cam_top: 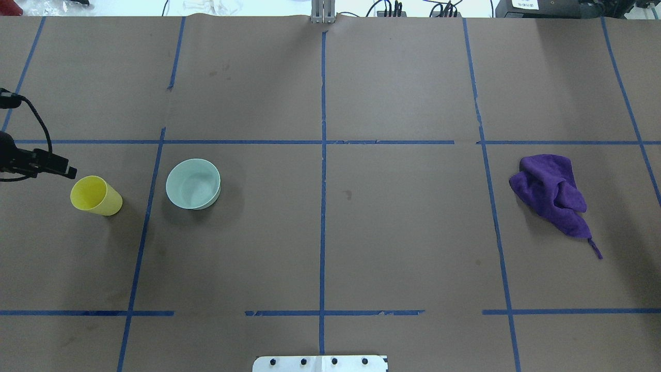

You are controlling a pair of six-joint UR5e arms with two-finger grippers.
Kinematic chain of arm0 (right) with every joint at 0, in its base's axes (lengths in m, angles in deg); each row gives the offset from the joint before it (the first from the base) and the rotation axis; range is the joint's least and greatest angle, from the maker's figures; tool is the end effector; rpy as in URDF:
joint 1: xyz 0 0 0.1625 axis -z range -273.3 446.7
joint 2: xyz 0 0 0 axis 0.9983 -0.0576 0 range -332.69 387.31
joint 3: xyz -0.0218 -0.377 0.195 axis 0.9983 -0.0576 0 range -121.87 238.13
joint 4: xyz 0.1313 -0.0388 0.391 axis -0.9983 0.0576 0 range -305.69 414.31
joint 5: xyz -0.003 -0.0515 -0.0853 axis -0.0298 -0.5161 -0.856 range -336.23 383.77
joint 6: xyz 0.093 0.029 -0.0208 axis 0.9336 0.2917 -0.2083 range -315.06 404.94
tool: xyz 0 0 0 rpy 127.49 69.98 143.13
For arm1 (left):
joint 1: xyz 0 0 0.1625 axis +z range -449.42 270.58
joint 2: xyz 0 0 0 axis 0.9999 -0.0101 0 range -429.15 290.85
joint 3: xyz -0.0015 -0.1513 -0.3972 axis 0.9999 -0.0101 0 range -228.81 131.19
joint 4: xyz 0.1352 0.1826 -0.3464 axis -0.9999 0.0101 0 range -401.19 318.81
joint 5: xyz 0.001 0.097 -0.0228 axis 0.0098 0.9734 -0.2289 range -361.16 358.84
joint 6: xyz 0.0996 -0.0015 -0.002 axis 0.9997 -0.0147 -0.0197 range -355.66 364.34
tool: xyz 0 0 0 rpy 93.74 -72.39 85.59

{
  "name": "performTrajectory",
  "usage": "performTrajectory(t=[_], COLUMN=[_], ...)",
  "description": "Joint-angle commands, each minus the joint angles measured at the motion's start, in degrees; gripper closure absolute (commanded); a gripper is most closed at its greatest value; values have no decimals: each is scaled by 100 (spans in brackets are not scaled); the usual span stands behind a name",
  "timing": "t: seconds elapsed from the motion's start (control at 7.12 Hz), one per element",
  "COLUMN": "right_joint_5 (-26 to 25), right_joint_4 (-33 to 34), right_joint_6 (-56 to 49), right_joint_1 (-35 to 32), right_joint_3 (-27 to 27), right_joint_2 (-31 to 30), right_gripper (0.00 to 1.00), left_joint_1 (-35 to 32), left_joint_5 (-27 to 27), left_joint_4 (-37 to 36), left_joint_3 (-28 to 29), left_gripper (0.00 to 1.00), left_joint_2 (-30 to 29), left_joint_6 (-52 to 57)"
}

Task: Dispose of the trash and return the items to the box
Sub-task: 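Reach the left gripper to the yellow cup and grasp it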

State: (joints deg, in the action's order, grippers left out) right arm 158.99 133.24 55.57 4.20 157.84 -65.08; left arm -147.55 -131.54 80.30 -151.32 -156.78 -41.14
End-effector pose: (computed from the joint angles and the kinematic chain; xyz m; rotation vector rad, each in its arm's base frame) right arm -0.0018 -0.4921 0.5723 0.1769 -0.8201 -0.0754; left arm 0.2021 -0.4554 0.5088 0.1222 0.9573 0.0372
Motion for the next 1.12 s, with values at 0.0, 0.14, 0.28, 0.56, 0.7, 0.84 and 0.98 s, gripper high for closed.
performTrajectory(t=[0.0, 0.14, 0.28, 0.56, 0.7, 0.84, 0.98], right_joint_5=[-5, 3, 108, 197, 197, 266, 450], right_joint_4=[0, 0, 0, 0, 0, -9, -9], right_joint_6=[1, 1, 1, 1, 1, 1, 1], right_joint_1=[5, 14, 14, 5, 5, 5, 5], right_joint_3=[-74, -127, -127, -127, -136, -127, -101], right_joint_2=[10, 19, 19, 19, 19, 28, 28], right_gripper=[0, 0, 0, 0, 0, 0, 0], left_joint_1=[468, 634, 775, 794, 785, 785, 777], left_joint_5=[319, 494, 713, 716, 681, 698, 698], left_joint_4=[59, 59, 59, 59, 15, 15, 32], left_joint_3=[38, 125, 196, 258, 267, 301, 293], left_gripper=[0, 0, 5, 47, 99, 100, 100], left_joint_2=[27, 27, 27, 18, -25, -26, -17], left_joint_6=[-365, -382, -400, -426, -435, -435, -427])
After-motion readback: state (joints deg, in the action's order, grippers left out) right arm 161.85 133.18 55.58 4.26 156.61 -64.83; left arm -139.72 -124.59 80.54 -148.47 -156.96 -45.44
